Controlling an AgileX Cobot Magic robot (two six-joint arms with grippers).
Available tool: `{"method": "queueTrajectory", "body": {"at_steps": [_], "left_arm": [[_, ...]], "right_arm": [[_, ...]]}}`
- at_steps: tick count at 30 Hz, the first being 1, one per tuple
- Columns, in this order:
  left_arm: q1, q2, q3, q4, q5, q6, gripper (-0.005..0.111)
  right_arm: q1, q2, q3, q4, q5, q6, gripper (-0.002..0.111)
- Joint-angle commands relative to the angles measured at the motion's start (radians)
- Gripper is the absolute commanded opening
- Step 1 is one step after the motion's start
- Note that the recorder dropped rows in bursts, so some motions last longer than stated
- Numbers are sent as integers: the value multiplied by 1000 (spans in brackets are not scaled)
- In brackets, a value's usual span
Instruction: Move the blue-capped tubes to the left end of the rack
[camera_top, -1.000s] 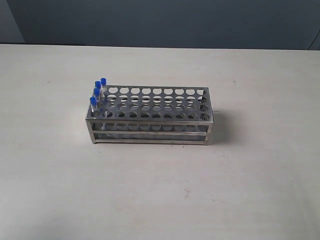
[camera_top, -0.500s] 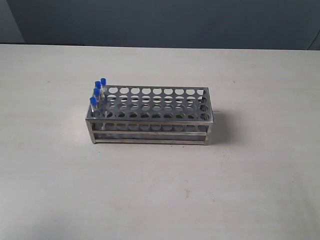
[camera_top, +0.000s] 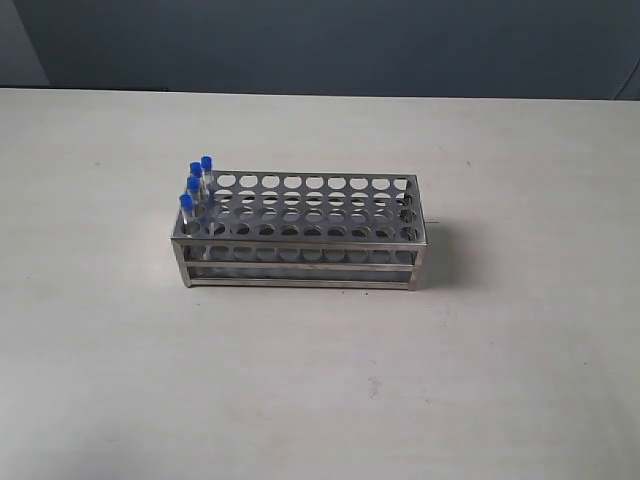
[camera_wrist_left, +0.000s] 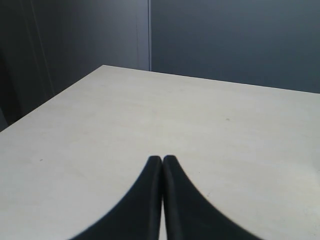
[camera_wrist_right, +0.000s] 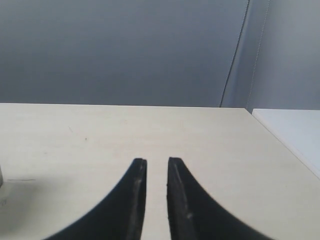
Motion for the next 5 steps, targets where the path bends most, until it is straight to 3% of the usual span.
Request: {"method": "queueTrajectory", "body": {"at_steps": [1,5], "left_arm": [[-2,-4,-1,0,0,-2,1],[-2,-4,-1,0,0,-2,1]], "right_arm": [[-6,-7,4,2,-4,-3,16],[-6,-7,4,2,-4,-3,16]]}}
